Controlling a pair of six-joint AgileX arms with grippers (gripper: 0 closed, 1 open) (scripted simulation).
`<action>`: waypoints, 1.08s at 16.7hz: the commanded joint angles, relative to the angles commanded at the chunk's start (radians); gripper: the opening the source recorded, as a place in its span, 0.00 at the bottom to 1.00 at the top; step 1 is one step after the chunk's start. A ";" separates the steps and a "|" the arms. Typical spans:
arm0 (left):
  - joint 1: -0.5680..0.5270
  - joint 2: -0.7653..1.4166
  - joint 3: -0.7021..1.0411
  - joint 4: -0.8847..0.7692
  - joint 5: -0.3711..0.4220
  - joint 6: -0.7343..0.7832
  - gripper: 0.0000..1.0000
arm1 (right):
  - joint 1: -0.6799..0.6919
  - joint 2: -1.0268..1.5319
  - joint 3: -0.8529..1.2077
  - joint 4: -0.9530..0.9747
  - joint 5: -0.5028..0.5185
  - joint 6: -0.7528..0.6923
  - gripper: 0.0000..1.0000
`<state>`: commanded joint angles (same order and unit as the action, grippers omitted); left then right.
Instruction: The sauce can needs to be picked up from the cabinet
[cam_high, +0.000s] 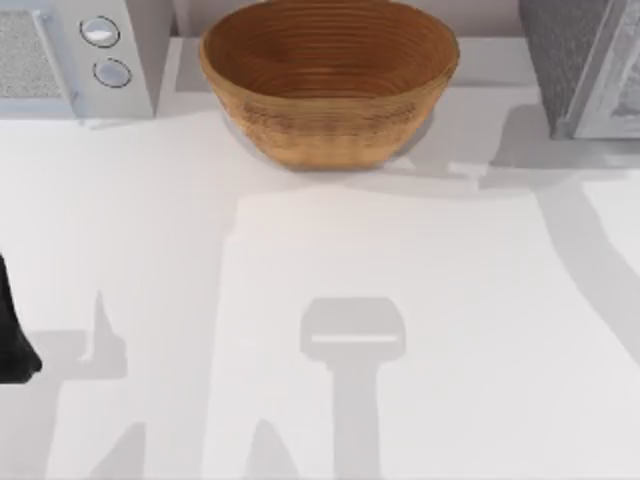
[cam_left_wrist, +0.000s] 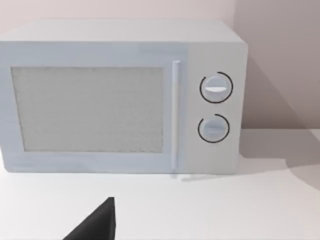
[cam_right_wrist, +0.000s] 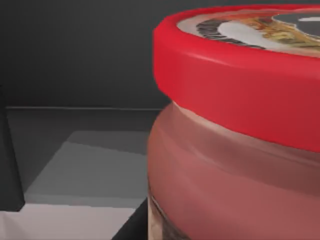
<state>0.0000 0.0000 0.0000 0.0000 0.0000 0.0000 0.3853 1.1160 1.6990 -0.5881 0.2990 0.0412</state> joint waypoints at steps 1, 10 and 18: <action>0.000 0.000 0.000 0.000 0.000 0.000 1.00 | -0.025 -0.062 -0.104 0.029 -0.037 0.000 0.00; 0.000 0.000 0.000 0.000 0.000 0.000 1.00 | -0.261 -0.718 -1.188 0.366 -0.276 -0.016 0.00; 0.000 0.000 0.000 0.000 0.000 0.000 1.00 | -0.381 -1.101 -1.681 0.579 -0.301 -0.040 0.00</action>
<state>0.0000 0.0000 0.0000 0.0000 0.0000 0.0000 0.0045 0.0151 0.0178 -0.0089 -0.0018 0.0013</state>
